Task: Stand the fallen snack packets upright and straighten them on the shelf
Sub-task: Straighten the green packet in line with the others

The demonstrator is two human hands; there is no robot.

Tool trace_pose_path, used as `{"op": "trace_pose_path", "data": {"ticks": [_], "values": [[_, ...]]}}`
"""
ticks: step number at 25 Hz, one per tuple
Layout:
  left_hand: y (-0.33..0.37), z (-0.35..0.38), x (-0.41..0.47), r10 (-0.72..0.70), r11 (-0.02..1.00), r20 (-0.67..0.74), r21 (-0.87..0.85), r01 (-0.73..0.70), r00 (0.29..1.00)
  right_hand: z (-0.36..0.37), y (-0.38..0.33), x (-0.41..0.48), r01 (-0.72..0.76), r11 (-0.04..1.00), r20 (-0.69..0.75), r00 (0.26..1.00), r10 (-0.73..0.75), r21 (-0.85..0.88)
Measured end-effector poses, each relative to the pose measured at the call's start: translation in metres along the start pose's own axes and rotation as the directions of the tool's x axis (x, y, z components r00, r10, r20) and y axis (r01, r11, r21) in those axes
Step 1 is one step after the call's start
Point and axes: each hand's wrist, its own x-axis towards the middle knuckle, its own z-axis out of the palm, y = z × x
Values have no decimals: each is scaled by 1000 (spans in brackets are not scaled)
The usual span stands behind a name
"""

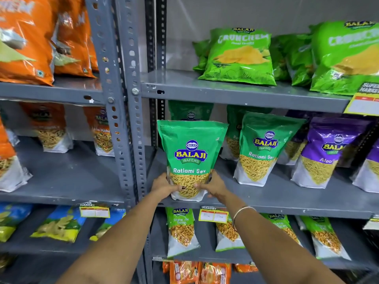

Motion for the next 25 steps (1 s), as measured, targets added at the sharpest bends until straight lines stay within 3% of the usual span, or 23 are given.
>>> {"op": "trace_pose_path", "data": {"ticks": [3, 5, 7, 9, 11, 12, 13, 15, 18, 21, 23, 25], "values": [[7, -6, -5, -23, 998, 104, 58, 17, 994, -4, 0, 3, -23, 1000, 58, 998, 22, 16], [17, -14, -7, -149, 955, 257, 290, 71, 955, -12, 2, 4, -78, 997, 124, 990, 74, 28], [32, -17, -9, -388, 831, 350, 534, 159, 853, -27, 3, 8, -113, 993, 110, 987, 114, -17], [52, -3, -13, -549, 769, 476, 610, 191, 687, -54, 8, 11, -155, 967, 4, 987, 159, -203], [75, 25, -15, -570, 783, 596, 604, 152, 566, -90, 19, 15, -222, 908, -69, 975, 211, -357], [88, 43, -15, -534, 808, 635, 577, 118, 558, -110, 27, 18, -273, 883, -97, 962, 255, -382], [100, 61, -13, -470, 845, 658, 528, 85, 588, -129, 36, 21, -326, 862, -117, 945, 305, -388], [123, 98, -4, -264, 932, 634, 362, 23, 727, -173, 56, 31, -338, 881, -151, 940, 305, -330], [147, 148, 23, -23, 995, 418, 94, -18, 908, -221, 74, 54, -249, 955, -240, 948, 207, -159], [159, 189, 52, 35, 985, 258, -171, 10, 965, -248, 87, 86, -134, 986, -48, 989, 140, 98], [161, 206, 63, 9, 976, 184, -218, 32, 983, -251, 88, 96, -29, 977, 160, 987, -5, 211], [164, 217, 64, -21, 974, 76, -222, 38, 997, -252, 93, 102, 20, 955, 215, 973, -88, 296]]}}
